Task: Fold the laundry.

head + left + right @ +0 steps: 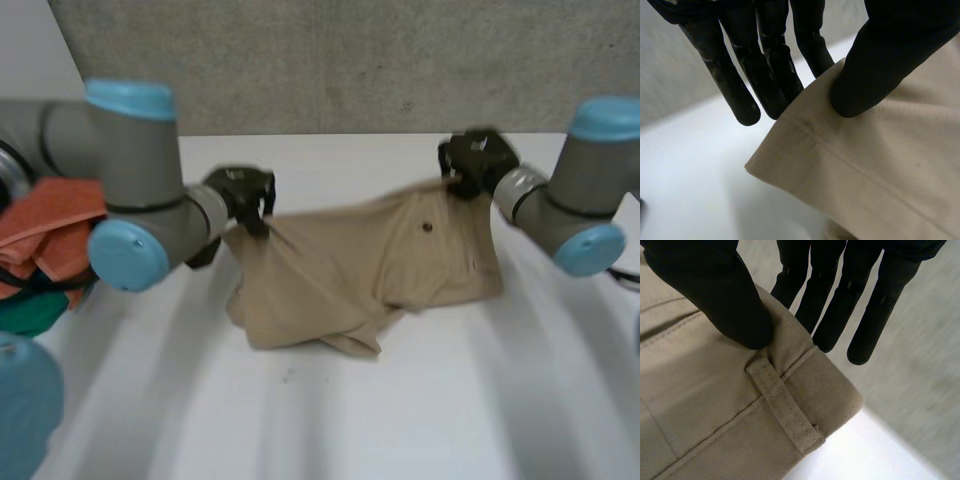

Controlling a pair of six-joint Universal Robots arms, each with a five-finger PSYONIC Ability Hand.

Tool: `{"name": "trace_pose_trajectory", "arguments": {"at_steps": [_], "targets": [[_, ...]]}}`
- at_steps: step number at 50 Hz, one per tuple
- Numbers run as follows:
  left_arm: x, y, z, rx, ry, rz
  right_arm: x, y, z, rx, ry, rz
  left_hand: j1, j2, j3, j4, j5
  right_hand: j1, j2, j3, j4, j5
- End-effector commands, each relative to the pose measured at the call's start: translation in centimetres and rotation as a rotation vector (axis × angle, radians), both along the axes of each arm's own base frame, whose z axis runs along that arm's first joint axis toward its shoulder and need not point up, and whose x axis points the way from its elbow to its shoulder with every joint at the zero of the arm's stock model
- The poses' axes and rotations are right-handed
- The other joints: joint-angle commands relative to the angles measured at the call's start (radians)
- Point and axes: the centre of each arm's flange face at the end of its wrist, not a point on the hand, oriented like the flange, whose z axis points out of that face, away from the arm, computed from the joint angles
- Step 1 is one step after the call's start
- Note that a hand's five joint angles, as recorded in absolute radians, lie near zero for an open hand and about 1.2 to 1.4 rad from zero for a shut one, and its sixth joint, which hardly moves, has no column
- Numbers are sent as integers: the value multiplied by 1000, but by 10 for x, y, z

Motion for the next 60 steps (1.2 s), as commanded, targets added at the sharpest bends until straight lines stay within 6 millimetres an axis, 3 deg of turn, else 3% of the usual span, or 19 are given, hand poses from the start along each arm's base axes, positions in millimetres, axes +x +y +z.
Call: {"name": "trace_pose_trajectory", "arguments": {"at_steps": [1,4,8,13,17,22,24,27,30,33,34,37,38,42,44,48,52,56,60], "targets": [[17,31,100,-248,55,-21,-14,42,102,-239,3,12,244,203,212,199,241,285,222,212,203,251],[30,60,129,-295,37,-41,-23,69,128,-276,59,22,244,203,212,199,241,285,222,212,203,251],[46,96,137,-291,-37,-93,-37,101,140,-244,180,38,244,203,212,199,241,285,222,212,203,251],[62,130,118,-202,-142,-143,-49,135,129,-106,324,73,244,203,212,199,241,285,222,212,203,251],[69,143,88,-61,-217,-170,-52,153,107,20,422,124,244,203,212,199,241,285,222,212,203,251],[64,134,53,44,-260,-178,-44,156,74,109,470,183,244,203,212,199,241,285,222,212,203,251],[59,118,40,52,-270,-174,-38,150,60,132,474,181,244,203,212,199,241,285,222,212,203,251],[48,90,34,2,-252,-156,-26,133,45,116,460,161,244,203,212,199,241,285,222,212,203,251],[39,65,44,-94,-219,-131,-15,113,45,46,422,115,244,203,212,199,241,285,222,212,203,251],[30,31,80,-294,-140,-56,-3,77,69,-119,313,4,244,203,212,199,241,285,222,212,203,251],[28,17,105,-416,-86,-15,2,59,92,-240,221,-61,244,203,212,199,241,285,222,212,203,251],[28,-1,147,-625,21,65,3,37,138,-455,40,-150,244,203,212,199,241,285,222,212,203,251],[31,-8,171,-740,96,107,2,29,167,-594,-87,-186,244,203,212,199,241,285,222,212,203,251],[36,-13,216,-979,276,161,-2,35,223,-887,-360,-178,244,203,212,199,241,285,222,212,203,251],[38,-13,224,-1027,322,163,-4,38,232,-963,-402,-161,244,203,212,199,241,285,222,212,203,251],[38,-10,224,-1031,358,123,8,44,224,-978,-386,-83,244,203,212,199,241,285,222,212,203,251],[39,-7,209,-965,356,96,13,40,196,-857,-327,-73,244,203,212,199,241,285,222,212,203,251],[37,-8,180,-874,324,69,13,36,158,-700,-248,-82,244,203,212,199,241,285,222,212,203,251],[30,-6,130,-746,258,-6,16,41,109,-542,-158,-71,244,203,212,199,241,285,222,212,203,251]]}}
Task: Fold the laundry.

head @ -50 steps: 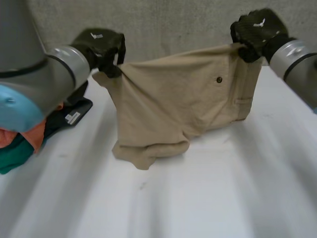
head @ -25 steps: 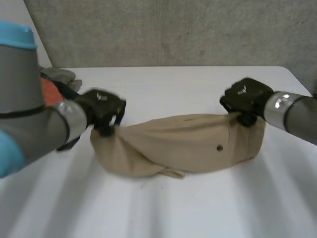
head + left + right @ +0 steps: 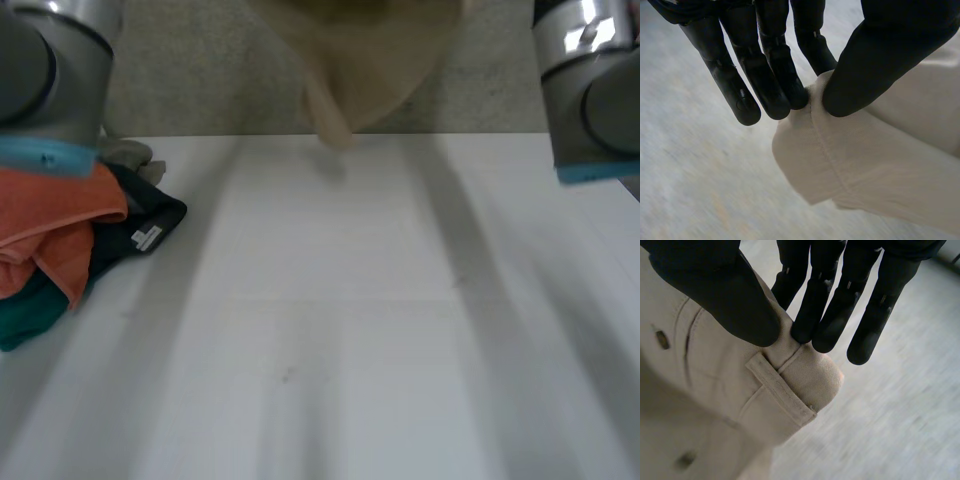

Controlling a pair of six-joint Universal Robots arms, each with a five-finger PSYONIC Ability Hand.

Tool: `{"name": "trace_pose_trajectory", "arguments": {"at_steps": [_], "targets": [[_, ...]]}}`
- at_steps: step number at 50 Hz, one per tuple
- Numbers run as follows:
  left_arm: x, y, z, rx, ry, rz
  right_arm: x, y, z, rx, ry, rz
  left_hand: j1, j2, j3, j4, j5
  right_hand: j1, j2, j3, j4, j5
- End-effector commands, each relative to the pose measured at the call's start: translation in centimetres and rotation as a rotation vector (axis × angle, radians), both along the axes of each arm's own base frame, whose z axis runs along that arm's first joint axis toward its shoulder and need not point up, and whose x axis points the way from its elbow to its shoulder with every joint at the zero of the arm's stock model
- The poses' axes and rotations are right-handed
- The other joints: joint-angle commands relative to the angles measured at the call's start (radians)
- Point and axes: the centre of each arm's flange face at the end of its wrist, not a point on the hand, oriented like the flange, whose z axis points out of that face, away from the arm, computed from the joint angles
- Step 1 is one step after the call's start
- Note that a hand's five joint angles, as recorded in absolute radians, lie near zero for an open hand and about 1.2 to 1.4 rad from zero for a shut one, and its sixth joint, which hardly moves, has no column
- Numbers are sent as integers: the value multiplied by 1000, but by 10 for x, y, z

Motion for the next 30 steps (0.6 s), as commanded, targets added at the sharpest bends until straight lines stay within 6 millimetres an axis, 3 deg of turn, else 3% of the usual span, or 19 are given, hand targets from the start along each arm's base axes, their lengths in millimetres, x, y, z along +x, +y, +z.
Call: {"name": "trace_pose_trajectory", "arguments": {"at_steps": [1,4,5,8,9,12,16,21,25,30], "targets": [[-10,5,-87,227,-152,-94,3,5,-86,298,164,-18,244,198,207,194,211,285,207,204,199,206],[-13,7,-126,322,-210,-128,3,11,-118,380,232,-28,244,198,207,194,211,285,207,204,199,206],[-13,10,-153,391,-244,-137,3,15,-138,431,278,-37,244,198,207,194,211,285,207,204,199,206],[-11,16,-189,488,-297,-135,1,22,-167,502,356,-52,244,198,207,194,211,285,207,204,199,206],[-8,23,-209,544,-342,-131,-2,26,-184,554,408,-61,244,198,207,194,211,285,207,204,199,206],[-2,43,-234,637,-445,-124,-8,39,-208,663,500,-59,244,198,207,194,211,285,207,204,199,206],[8,70,-238,719,-547,-116,-17,55,-218,798,559,-43,244,198,207,194,211,285,207,204,199,206],[22,102,-223,790,-629,-88,-27,80,-209,919,619,-6,244,198,207,194,211,285,207,204,199,206],[34,132,-215,880,-693,-88,-37,109,-200,1029,700,20,244,198,207,194,211,285,207,204,199,206],[52,189,-218,1115,-881,-154,-57,159,-193,1195,911,57,244,198,207,194,211,285,207,204,199,206]]}}
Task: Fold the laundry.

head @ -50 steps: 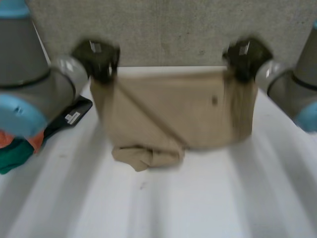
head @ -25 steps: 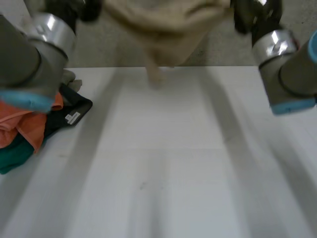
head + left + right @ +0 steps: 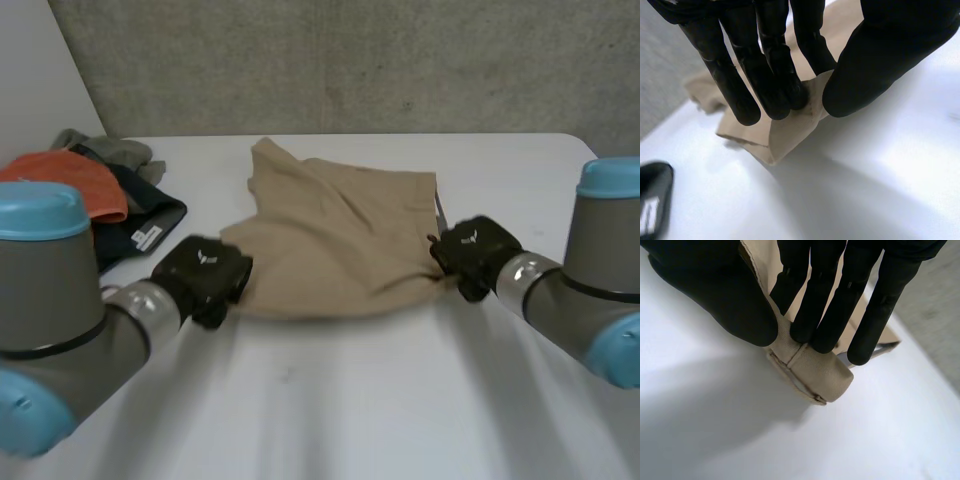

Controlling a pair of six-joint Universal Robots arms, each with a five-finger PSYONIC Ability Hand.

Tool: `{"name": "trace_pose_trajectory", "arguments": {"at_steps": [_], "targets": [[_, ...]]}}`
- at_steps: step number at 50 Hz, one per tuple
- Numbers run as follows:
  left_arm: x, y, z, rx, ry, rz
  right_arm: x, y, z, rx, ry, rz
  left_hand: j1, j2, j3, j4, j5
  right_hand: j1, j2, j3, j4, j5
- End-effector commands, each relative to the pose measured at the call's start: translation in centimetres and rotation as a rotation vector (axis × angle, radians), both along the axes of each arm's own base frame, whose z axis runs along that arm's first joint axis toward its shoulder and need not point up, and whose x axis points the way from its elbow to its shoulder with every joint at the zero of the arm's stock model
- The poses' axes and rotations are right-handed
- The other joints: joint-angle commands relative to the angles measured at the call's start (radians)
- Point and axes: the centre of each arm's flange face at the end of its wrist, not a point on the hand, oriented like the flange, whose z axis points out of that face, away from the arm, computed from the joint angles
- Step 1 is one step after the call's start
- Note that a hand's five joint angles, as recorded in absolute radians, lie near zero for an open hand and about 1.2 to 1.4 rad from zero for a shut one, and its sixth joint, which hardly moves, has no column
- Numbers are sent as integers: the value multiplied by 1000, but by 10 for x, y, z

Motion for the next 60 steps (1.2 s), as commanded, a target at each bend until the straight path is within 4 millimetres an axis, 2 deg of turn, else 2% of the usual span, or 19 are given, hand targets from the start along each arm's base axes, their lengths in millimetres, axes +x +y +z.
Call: {"name": "trace_pose_trajectory", "arguments": {"at_steps": [1,4,10,12,17,18,20,22,26,29,33,42,47,50,60], "targets": [[24,69,3,293,-203,-60,-25,61,12,224,204,81,244,198,207,194,211,285,193,201,198,206],[33,91,6,428,-276,-93,-35,83,13,293,283,140,244,198,207,194,211,285,193,201,198,206],[33,103,17,455,-259,-126,-37,95,17,288,278,194,244,198,207,194,211,285,193,201,198,206],[31,97,25,393,-244,-115,-35,98,16,313,248,194,244,198,207,194,211,285,193,201,198,206],[27,79,27,316,-246,-68,-30,93,16,300,195,178,242,195,204,192,209,285,193,201,198,206],[26,73,27,292,-248,-51,-28,88,15,287,172,158,-180,-226,-217,-230,-213,285,193,201,198,206],[25,67,27,264,-238,-38,-27,83,14,271,147,136,-546,-593,-584,-597,-579,285,193,201,198,206],[24,57,29,214,-213,-7,-25,79,12,242,122,114,-802,-849,-840,-853,-836,285,193,201,198,206],[26,43,31,157,-149,53,-22,70,13,181,77,77,-847,-894,-885,-897,-880,285,193,201,198,206],[27,43,31,168,-120,78,-20,68,15,154,40,59,-874,-920,-911,-924,-907,285,193,201,198,206],[32,58,30,237,-101,109,-15,64,18,122,-26,16,-836,-882,-873,-886,-869,285,193,201,198,206],[40,93,37,318,-65,100,-11,62,17,86,-39,-15,-844,-891,-882,-895,-878,285,193,201,198,206],[39,117,29,366,-67,72,-7,59,19,54,-72,-38,-844,-891,-882,-895,-878,285,193,201,198,206],[37,122,24,373,-75,67,-7,58,19,44,-79,-47,-844,-891,-882,-895,-878,285,193,201,198,206],[32,118,-6,367,-192,113,-5,56,17,32,-80,-63,-801,-847,-838,-851,-834,285,193,201,198,206]]}}
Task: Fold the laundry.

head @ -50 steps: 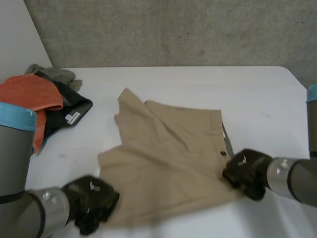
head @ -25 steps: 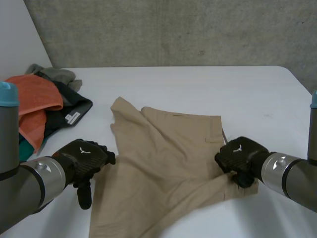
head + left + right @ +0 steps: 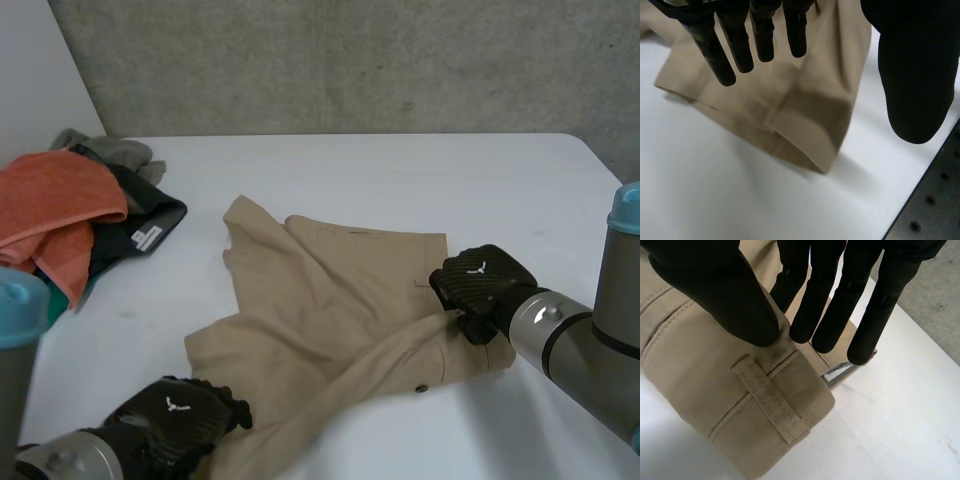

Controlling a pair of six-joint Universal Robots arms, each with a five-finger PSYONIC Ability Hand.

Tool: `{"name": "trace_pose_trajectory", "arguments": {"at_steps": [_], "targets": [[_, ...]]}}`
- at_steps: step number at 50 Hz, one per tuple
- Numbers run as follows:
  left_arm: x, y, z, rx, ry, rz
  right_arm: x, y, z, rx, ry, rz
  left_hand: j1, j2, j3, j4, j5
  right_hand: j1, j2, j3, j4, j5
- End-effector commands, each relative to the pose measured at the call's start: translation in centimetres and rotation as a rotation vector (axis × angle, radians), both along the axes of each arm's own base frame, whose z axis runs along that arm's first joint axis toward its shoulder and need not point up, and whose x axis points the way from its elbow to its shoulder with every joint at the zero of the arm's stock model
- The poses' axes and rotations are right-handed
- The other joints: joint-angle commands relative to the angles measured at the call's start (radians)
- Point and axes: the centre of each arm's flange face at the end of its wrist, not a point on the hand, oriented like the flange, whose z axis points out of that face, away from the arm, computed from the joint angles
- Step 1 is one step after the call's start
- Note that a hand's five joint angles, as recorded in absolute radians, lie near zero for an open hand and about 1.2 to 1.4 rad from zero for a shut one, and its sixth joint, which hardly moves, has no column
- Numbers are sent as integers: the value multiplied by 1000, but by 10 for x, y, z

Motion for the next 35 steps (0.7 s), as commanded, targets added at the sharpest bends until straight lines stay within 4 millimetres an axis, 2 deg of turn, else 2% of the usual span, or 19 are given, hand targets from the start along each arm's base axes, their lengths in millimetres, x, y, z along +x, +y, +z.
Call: {"name": "trace_pose_trajectory", "arguments": {"at_steps": [1,7,10,13,14,15,16,17,19,20,22,23,25,28,31,32,35], "targets": [[-5,-8,-21,-25,-90,25,1,0,-1,-1,-1,-5,109,109,117,117,123,285,192,201,198,206],[-17,-37,-35,-126,-102,72,-1,2,2,7,-22,-10,1102,1103,1111,1111,1116,285,192,201,198,206],[-21,-45,-31,-149,-97,71,-2,5,5,10,-21,6,1104,1105,1113,1113,1118,285,192,201,198,206],[-24,-44,-10,-163,-97,45,-5,11,25,-19,7,38,1104,1105,1113,1113,1118,285,192,201,198,206],[-24,-43,0,-177,-87,42,-6,12,35,-43,18,43,1104,1105,1113,1113,1118,285,192,201,198,206],[-23,-40,27,-229,-45,40,-12,13,56,-100,42,49,1104,1105,1113,1113,1118,285,192,201,198,206],[-22,-38,40,-259,-21,42,-14,12,68,-135,49,50,1104,1105,1113,1113,1118,285,192,201,198,206],[-18,-38,71,-337,39,60,-19,14,91,-207,68,54,1104,1105,1113,1113,1118,285,192,201,198,206],[-14,-37,100,-426,102,78,-23,17,113,-272,86,58,1104,1105,1113,1113,1118,285,192,201,198,206],[-9,-36,128,-513,156,88,-26,20,135,-342,86,55,1104,1105,1113,1113,1118,285,192,201,198,206],[-4,-33,154,-599,204,89,-28,24,154,-394,75,52,1104,1105,1113,1113,1118,285,192,201,198,206],[1,-29,173,-660,225,87,-31,27,169,-424,63,44,1104,1105,1113,1113,1118,285,192,201,198,206],[8,-26,189,-693,221,91,-35,28,180,-434,58,39,1104,1105,1113,1113,1118,285,192,201,198,206],[10,-32,190,-670,194,99,-40,22,183,-425,64,27,1104,1105,1113,1113,1118,285,192,201,198,206],[7,-48,174,-577,146,102,-37,7,167,-358,78,46,1104,1105,1113,1113,1118,285,192,201,198,206],[3,-59,161,-520,122,100,-32,2,157,-324,91,66,1104,1105,1113,1113,1118,285,192,201,198,206],[-3,-78,140,-443,86,101,-23,-7,137,-258,119,93,1104,1105,1113,1113,1118,285,192,201,198,206]]}}
